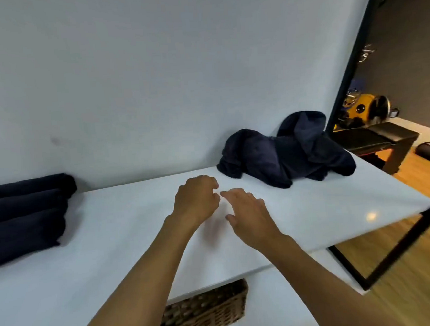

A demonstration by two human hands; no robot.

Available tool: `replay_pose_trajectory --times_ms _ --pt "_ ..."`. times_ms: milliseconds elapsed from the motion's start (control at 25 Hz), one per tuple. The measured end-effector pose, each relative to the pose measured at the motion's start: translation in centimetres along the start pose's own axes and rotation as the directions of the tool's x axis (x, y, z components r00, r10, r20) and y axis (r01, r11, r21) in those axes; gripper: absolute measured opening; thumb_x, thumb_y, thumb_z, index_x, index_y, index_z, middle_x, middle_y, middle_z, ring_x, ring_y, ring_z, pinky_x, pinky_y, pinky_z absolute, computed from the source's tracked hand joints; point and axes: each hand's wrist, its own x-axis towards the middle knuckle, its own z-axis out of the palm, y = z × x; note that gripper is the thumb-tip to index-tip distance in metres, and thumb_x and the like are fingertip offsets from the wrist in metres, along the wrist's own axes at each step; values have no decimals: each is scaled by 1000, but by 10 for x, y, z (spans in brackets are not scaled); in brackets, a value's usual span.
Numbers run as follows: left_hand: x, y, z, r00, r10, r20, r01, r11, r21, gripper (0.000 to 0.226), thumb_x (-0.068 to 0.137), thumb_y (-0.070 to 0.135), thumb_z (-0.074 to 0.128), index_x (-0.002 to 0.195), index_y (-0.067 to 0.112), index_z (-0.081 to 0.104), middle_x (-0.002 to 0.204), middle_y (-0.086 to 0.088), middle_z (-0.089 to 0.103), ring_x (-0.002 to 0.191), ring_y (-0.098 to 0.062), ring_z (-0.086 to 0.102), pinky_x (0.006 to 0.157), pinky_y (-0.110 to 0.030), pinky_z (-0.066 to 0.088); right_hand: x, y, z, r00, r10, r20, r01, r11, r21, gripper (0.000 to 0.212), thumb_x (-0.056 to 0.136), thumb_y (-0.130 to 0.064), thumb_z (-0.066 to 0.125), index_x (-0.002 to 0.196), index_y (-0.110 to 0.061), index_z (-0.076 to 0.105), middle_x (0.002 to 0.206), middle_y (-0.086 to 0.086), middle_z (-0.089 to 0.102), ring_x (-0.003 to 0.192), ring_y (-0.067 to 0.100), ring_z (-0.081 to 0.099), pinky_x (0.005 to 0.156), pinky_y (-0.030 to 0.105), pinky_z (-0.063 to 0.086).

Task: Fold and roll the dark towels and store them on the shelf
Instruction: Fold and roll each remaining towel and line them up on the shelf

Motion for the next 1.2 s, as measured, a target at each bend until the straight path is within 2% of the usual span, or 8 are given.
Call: replay_pose_trajectory --times_ms 200,320,480,560,680,800,1000,1200 --pt "32 95 58 975 208 71 -209 978 7 24 91 21 55 113 19 66 113 -1 63 102 -25 60 84 -35 51 -29 98 -43 966 256 -42 -257 966 -33 51 99 -28 50 146 -23 32 150 -3 35 130 20 40 102 34 33" --pt "61 131 77 960 278 33 -279 959 54 23 93 26 55 112 19 65 113 -1 60 100 -24 57 83 -37 51 -24 141 -55 953 292 -80 -294 956 -7 48 98 -28 52 143 -22 37 146 -2 40 128 20 43 101 34 37" --pt "102 171 92 942 323 -92 -321 946 36 34 94 34 57 127 24 55 123 3 56 110 -20 54 84 -34 49 5 187 -75 912 260 -316 -259 965 46 31 96 -28 55 126 -22 51 116 -2 57 99 20 58 75 29 47" --pt "121 190 104 967 244 -78 -248 968 -43 38 91 32 61 127 22 53 116 2 61 105 -20 58 83 -34 50 23 210 -90 903 265 -338 -271 962 31 29 96 -32 54 123 -24 47 108 -4 61 90 19 62 72 32 51" --pt "148 204 118 999 43 -6 -42 946 -321 18 85 26 68 103 23 66 95 6 69 90 -16 65 79 -35 56 45 238 -102 950 221 -221 -241 968 -68 24 97 -37 50 117 -26 46 107 -5 66 89 18 64 75 36 54" --pt "164 214 108 997 52 -60 -71 924 -376 6 84 22 68 90 24 69 83 11 68 79 -9 64 76 -30 55 63 245 -122 953 188 -238 -201 979 -35 19 99 -34 47 114 -23 50 105 -2 67 92 23 62 73 35 49" --pt "189 268 19 913 108 -392 -304 823 -481 7 89 16 61 96 17 64 78 9 64 76 -12 64 75 -30 53 115 229 -231 901 181 -395 -57 950 307 12 95 -28 53 105 -22 57 79 -3 65 82 24 64 73 38 51" --pt "191 293 -77 854 80 -513 -455 594 -664 20 87 15 64 104 25 62 89 -1 72 83 -19 70 79 -41 58 144 180 -325 908 221 -357 147 629 763 9 92 -13 59 83 -16 58 56 -3 55 42 10 50 41 22 39"
